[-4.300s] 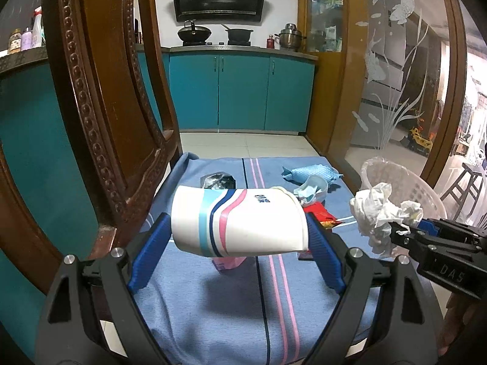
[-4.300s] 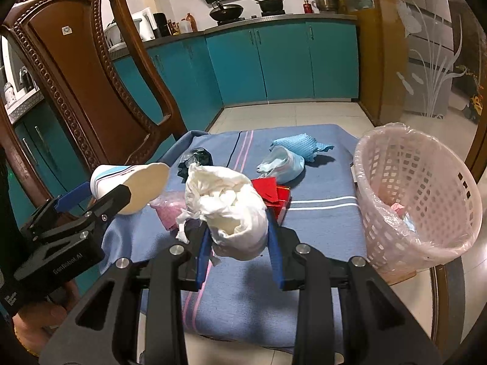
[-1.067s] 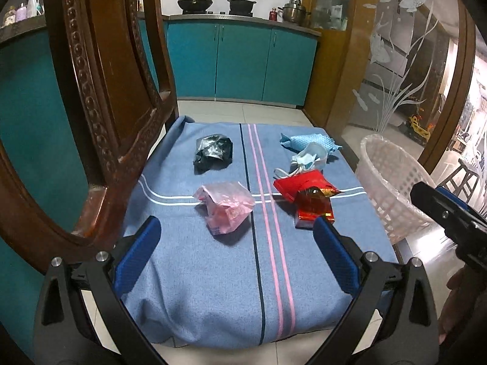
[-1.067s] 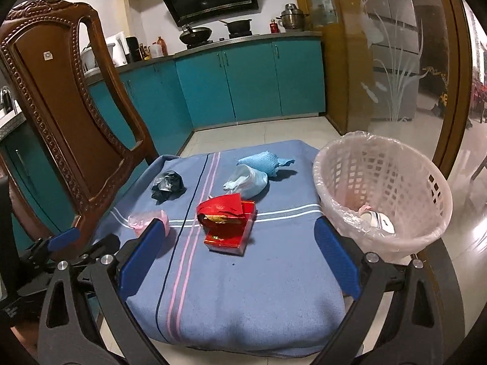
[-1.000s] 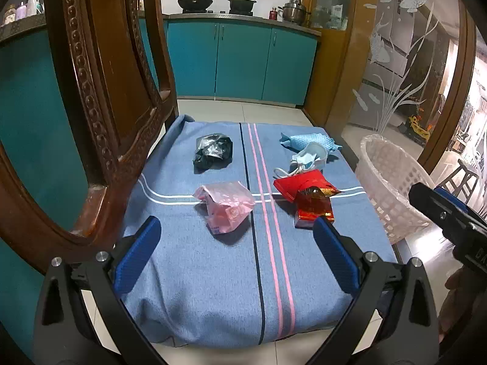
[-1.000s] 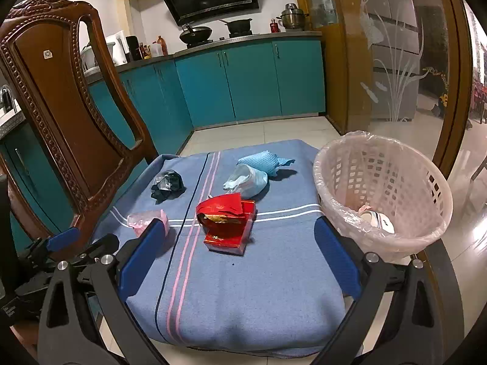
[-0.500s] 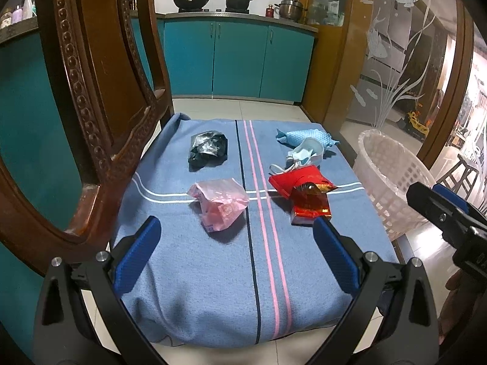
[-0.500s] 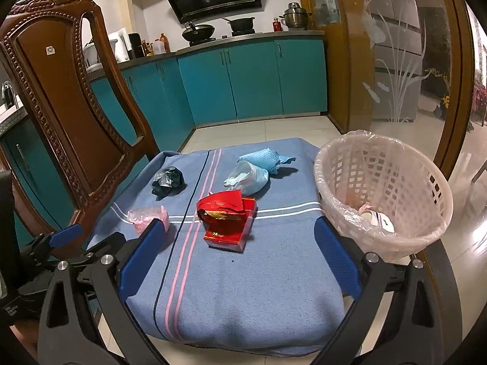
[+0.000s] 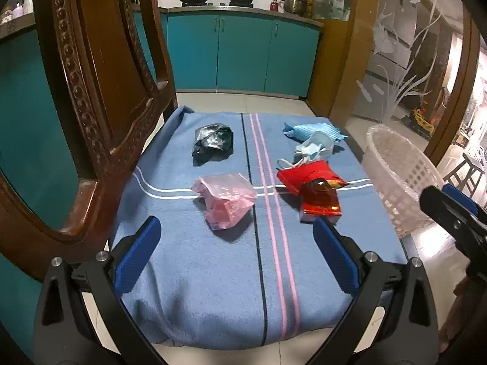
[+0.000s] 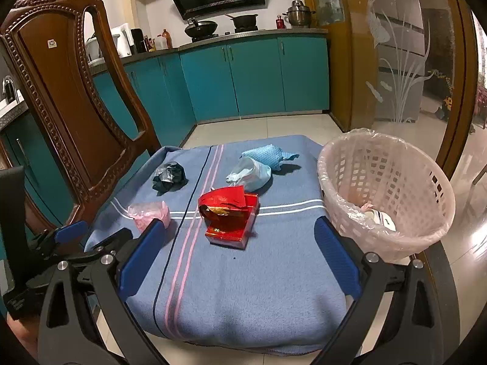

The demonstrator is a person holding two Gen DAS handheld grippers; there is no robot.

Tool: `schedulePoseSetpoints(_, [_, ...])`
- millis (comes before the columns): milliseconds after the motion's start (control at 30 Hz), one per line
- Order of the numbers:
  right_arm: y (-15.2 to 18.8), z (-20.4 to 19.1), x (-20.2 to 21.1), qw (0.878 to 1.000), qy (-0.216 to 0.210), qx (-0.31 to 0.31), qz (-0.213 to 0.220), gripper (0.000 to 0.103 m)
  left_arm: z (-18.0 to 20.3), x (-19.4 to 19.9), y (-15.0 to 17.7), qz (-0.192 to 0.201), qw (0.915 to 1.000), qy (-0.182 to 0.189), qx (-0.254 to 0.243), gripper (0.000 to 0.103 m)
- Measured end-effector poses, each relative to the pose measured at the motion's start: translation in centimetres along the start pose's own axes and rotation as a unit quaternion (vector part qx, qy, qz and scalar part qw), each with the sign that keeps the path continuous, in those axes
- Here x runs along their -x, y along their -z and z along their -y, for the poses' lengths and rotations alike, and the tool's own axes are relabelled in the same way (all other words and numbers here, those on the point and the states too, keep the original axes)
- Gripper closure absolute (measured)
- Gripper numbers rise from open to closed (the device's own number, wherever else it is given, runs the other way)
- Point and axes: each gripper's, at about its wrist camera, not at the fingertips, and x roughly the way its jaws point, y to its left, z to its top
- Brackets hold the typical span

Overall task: Collect trash
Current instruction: 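Grasp the pink plastic bag with the left gripper and lift it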

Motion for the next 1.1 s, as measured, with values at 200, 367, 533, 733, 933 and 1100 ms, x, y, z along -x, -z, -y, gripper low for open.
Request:
schedulePoseSetpoints(200, [0.3, -0.5, -0.6, 1.000, -0.001, 0.007, -0.008, 0.007, 0.4, -4.5, -1.2, -0.025, 0.9993, -0.025, -0.011, 0.003])
schedulePoseSetpoints(367, [0.7, -1.0, -1.8, 1.000, 0.000, 0.022, -0.017, 0.007, -0.1, -8.8, -1.1, -0.068, 0.9974, -0.021, -0.016, 0.065])
schedulePoseSetpoints(533, [0.6, -1.2, -3.2, 0.999, 0.000, 0.034, -0.025, 0.007, -0.3, -3.9, -2.2, -0.015, 0.9998, 0.007, -0.006, 0.075])
schedulePoseSetpoints(733, [-0.4, -2.4, -7.0, 0.998, 0.000, 0.052, -0.029, 0.007, -0.3, 4.4, -2.0, 0.077, 0.9960, 0.038, -0.024, 0.075])
schedulePoseSetpoints(933, [-1.0, -3.2, -12.3, 0.997, 0.009, 0.058, -0.054, 0.007, -0.7, 5.2, -1.8, 0.098, 0.9940, 0.035, -0.032, 0.075])
schedulePoseSetpoints(1100, [-0.7, -2.8, -14.9, 0.993, -0.008, 0.066, -0.095, 0.063, -0.9, 4.3, -1.4, 0.083, 0.9957, 0.031, -0.028, 0.075])
